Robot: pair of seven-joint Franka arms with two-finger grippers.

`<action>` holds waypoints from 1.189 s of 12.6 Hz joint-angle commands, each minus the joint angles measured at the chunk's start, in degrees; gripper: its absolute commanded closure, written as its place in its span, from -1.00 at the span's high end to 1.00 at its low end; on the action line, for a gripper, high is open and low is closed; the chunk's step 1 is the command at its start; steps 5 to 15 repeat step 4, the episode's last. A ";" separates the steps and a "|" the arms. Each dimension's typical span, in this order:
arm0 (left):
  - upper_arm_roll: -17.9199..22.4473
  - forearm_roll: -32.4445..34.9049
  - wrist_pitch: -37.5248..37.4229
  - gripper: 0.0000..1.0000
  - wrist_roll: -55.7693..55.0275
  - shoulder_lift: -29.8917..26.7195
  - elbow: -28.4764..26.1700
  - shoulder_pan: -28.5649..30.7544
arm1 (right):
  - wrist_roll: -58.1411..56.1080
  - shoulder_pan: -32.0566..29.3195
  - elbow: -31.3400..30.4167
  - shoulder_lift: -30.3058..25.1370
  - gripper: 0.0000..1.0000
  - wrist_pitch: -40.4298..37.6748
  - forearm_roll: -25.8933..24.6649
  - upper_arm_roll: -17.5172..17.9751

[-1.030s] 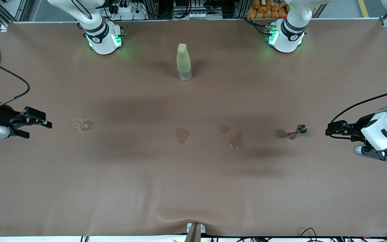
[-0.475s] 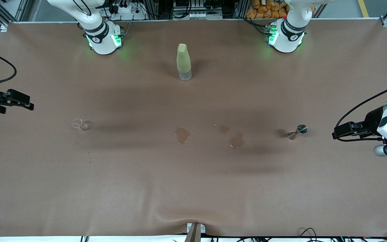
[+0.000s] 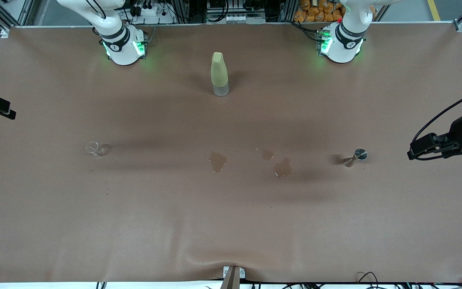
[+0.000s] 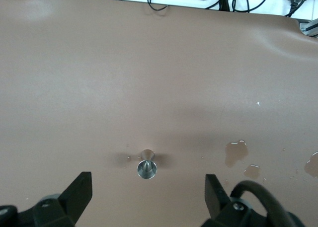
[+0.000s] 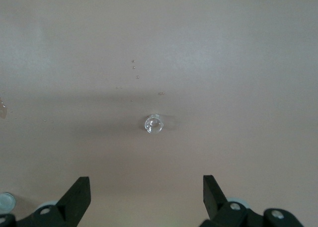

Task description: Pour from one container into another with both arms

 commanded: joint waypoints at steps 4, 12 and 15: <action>0.04 3.35 -4.76 1.00 3.37 -2.80 -1.08 -1.39 | 0.64 -0.92 -0.64 0.16 1.00 -0.03 1.35 0.54; 0.04 3.35 -4.76 1.00 3.37 -2.80 -1.08 -1.39 | 0.64 -0.92 -0.64 0.16 1.00 -0.03 1.35 0.54; 0.04 3.35 -4.76 1.00 3.37 -2.80 -1.08 -1.39 | 0.64 -0.92 -0.64 0.16 1.00 -0.03 1.35 0.54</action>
